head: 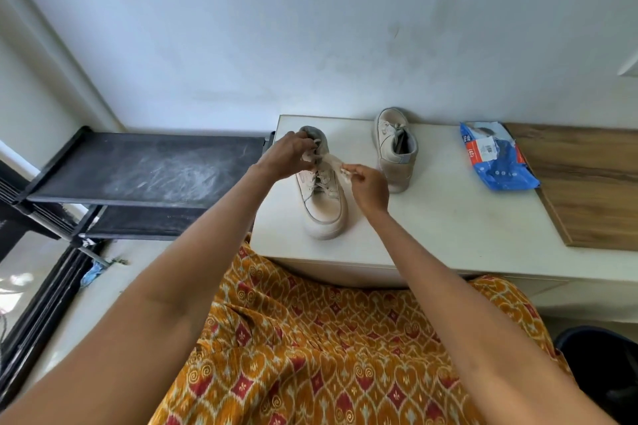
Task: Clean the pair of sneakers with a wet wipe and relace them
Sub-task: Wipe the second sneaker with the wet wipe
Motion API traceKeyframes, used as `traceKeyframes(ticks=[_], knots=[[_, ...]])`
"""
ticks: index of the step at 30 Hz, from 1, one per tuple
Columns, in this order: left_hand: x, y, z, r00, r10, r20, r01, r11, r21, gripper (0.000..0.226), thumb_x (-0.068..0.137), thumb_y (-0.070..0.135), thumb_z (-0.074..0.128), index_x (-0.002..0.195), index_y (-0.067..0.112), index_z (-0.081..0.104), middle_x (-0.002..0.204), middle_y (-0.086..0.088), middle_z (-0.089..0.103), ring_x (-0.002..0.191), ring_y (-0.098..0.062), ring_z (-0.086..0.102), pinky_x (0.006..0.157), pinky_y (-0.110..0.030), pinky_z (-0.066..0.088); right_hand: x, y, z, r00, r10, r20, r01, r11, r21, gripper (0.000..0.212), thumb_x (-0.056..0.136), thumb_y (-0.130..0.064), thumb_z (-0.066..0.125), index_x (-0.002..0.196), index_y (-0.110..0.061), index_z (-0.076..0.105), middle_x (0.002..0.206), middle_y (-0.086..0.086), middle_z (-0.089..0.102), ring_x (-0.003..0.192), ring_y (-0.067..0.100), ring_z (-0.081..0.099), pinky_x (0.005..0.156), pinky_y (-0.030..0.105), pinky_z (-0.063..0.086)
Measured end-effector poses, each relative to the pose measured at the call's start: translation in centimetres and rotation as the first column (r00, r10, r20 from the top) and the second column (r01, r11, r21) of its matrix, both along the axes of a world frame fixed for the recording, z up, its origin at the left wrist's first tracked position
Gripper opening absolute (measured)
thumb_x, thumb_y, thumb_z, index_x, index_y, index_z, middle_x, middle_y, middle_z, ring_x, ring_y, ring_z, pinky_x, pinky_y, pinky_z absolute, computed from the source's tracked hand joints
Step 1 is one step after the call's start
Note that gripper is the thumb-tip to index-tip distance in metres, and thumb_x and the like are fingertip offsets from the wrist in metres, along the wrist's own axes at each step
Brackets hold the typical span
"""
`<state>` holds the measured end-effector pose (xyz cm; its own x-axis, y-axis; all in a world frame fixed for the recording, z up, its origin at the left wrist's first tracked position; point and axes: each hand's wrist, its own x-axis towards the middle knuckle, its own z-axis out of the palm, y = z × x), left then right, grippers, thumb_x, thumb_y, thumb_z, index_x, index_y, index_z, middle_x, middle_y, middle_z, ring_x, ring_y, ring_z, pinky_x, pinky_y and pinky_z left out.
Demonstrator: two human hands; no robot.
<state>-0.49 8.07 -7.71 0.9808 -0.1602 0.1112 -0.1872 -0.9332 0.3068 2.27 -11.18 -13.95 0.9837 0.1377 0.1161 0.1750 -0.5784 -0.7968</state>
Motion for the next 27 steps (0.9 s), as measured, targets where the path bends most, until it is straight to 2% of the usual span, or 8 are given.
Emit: traceKeyframes(ticks=[4, 8, 10, 13, 14, 19, 22, 27], knots=[[-0.6, 1.5, 0.6, 0.990, -0.141, 0.000, 0.140, 0.983, 0.122, 0.053, 0.075, 0.010, 0.076, 0.123, 0.000, 0.057, 0.120, -0.019, 0.056, 0.103, -0.036, 0.057, 0.084, -0.042, 0.047, 2.0, 1.5, 1.3, 0.999, -0.041, -0.028, 0.040, 0.999, -0.024, 0.041, 0.086, -0.003, 0.043, 0.099, -0.028, 0.074, 0.104, -0.001, 0.072, 0.102, 0.025, 0.060, 0.076, 0.036, 0.052], [-1.2, 1.1, -0.8, 0.992, -0.101, 0.077, 0.089, 0.986, 0.141, 0.051, 0.075, 0.011, 0.076, 0.122, 0.005, 0.056, 0.113, -0.013, 0.057, 0.099, -0.033, 0.058, 0.071, -0.048, 0.054, 1.7, 2.2, 0.6, 0.995, -0.008, -0.104, 0.011, 0.999, 0.031, 0.031, 0.087, -0.008, 0.051, 0.103, -0.022, 0.073, 0.107, 0.002, 0.071, 0.105, 0.024, 0.061, 0.083, 0.032, 0.051], [-1.2, 1.1, -1.1, 0.991, -0.073, 0.112, 0.060, 0.992, 0.113, 0.048, 0.073, 0.013, 0.077, 0.118, 0.006, 0.059, 0.110, -0.011, 0.059, 0.095, -0.032, 0.060, 0.067, -0.046, 0.054, 0.9, 1.7, -0.1, 0.993, 0.056, -0.105, -0.049, 0.996, 0.071, 0.029, 0.087, -0.006, 0.053, 0.108, -0.016, 0.071, 0.110, 0.005, 0.070, 0.104, 0.020, 0.063, 0.083, 0.023, 0.049], [-1.1, 1.2, -1.0, 0.991, -0.051, 0.125, 0.037, 0.993, 0.112, 0.046, 0.074, 0.017, 0.077, 0.115, 0.007, 0.061, 0.109, -0.010, 0.060, 0.098, -0.030, 0.058, 0.067, -0.045, 0.054, 0.3, 0.2, -1.1, 0.985, 0.118, -0.122, -0.102, 0.986, 0.134, 0.027, 0.089, -0.001, 0.054, 0.111, -0.008, 0.069, 0.111, 0.009, 0.070, 0.098, 0.013, 0.063, 0.072, 0.001, 0.040], [-1.1, 1.2, -1.1, 0.991, -0.041, 0.125, 0.027, 0.993, 0.111, 0.045, 0.075, 0.018, 0.076, 0.116, 0.007, 0.061, 0.109, -0.010, 0.060, 0.101, -0.029, 0.057, 0.067, -0.046, 0.054, 0.2, -0.3, -1.3, 0.984, 0.136, -0.115, -0.120, 0.983, 0.140, 0.027, 0.089, 0.000, 0.055, 0.110, -0.007, 0.069, 0.109, 0.009, 0.070, 0.097, 0.013, 0.064, 0.070, -0.002, 0.038], [-1.2, 1.0, -1.3, 0.991, 0.022, 0.135, -0.034, 0.996, 0.080, 0.043, 0.076, 0.021, 0.075, 0.115, 0.007, 0.062, 0.112, -0.008, 0.059, 0.105, -0.028, 0.053, 0.066, -0.043, 0.052, -1.1, -2.5, -1.7, 0.976, 0.217, -0.027, -0.215, 0.975, 0.062, 0.023, 0.088, -0.004, 0.058, 0.106, -0.010, 0.072, 0.102, 0.009, 0.072, 0.091, 0.018, 0.065, 0.068, 0.002, 0.039], [-1.4, 0.7, -0.9, 0.991, 0.027, 0.133, -0.041, 0.994, 0.101, 0.040, 0.076, 0.021, 0.075, 0.112, 0.008, 0.063, 0.111, -0.008, 0.060, 0.104, -0.028, 0.053, 0.066, -0.042, 0.051, -2.5, -3.9, -2.1, 0.970, 0.242, 0.028, -0.242, 0.970, -0.017, 0.025, 0.089, -0.008, 0.058, 0.108, -0.018, 0.071, 0.097, 0.006, 0.072, 0.088, 0.021, 0.057, 0.070, 0.019, 0.041], [-1.1, -0.1, 1.2, 1.000, 0.021, 0.016, -0.023, 0.988, 0.151, 0.030, 0.076, 0.019, 0.075, 0.101, 0.005, 0.067, 0.107, -0.009, 0.064, 0.103, -0.028, 0.055, 0.073, -0.038, 0.047, -4.4, -5.3, -1.9, 0.961, 0.273, 0.048, -0.268, 0.959, -0.090, 0.027, 0.088, -0.008, 0.059, 0.108, -0.022, 0.071, 0.091, 0.005, 0.071, 0.084, 0.013, 0.043, 0.065, 0.019, 0.033]])
